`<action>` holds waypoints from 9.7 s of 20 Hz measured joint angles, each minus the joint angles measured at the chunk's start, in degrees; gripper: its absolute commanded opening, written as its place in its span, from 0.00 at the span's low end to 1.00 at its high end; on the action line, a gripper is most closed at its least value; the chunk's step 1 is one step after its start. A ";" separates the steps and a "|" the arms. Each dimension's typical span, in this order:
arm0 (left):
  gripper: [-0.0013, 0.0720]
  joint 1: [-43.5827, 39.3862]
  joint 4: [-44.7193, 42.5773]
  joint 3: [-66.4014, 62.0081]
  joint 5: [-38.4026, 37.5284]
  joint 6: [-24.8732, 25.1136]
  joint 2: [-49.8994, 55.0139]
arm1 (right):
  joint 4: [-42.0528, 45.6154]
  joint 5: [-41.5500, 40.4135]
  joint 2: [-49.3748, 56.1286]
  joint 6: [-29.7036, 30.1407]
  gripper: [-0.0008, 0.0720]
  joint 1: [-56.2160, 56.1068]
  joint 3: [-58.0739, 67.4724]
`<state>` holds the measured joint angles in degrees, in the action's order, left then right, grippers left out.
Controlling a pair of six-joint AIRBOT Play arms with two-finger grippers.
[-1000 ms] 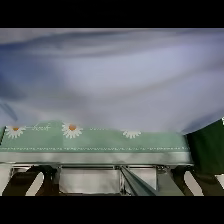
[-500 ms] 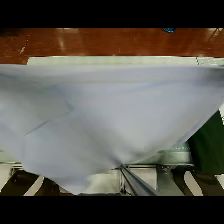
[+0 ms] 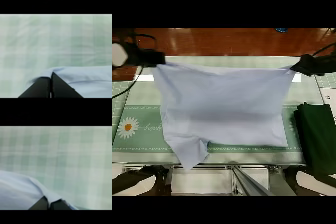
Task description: Fold the shirts.
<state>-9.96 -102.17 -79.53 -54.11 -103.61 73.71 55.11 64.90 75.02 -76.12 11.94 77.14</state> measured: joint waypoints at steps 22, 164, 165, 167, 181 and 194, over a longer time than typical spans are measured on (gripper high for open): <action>0.04 9.53 27.08 -9.64 -32.04 16.96 25.64 | 4.70 17.94 26.08 3.26 0.04 3.89 9.09; 0.04 -34.84 55.45 -16.00 -4.61 17.38 36.63 | -13.81 9.22 -40.61 -4.11 0.04 2.25 -30.40; 0.04 -33.09 55.54 -17.53 -6.05 17.40 36.26 | -14.34 9.07 -40.61 -4.13 0.04 2.25 -30.40; 0.04 -28.00 55.41 -19.41 -9.33 17.38 34.47 | -15.65 8.44 -40.15 -4.09 0.04 2.12 -30.08; 0.04 12.24 36.48 3.72 -20.68 17.59 -18.18 | -17.51 -12.48 3.43 -4.31 0.04 -32.65 1.14; 0.04 14.40 43.28 47.69 -10.10 15.30 -44.44 | -20.28 -17.29 34.53 -8.35 0.57 -42.71 21.81</action>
<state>4.45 -58.89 -31.83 -64.20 -88.31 29.28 34.83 47.62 109.56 -84.47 -30.76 98.96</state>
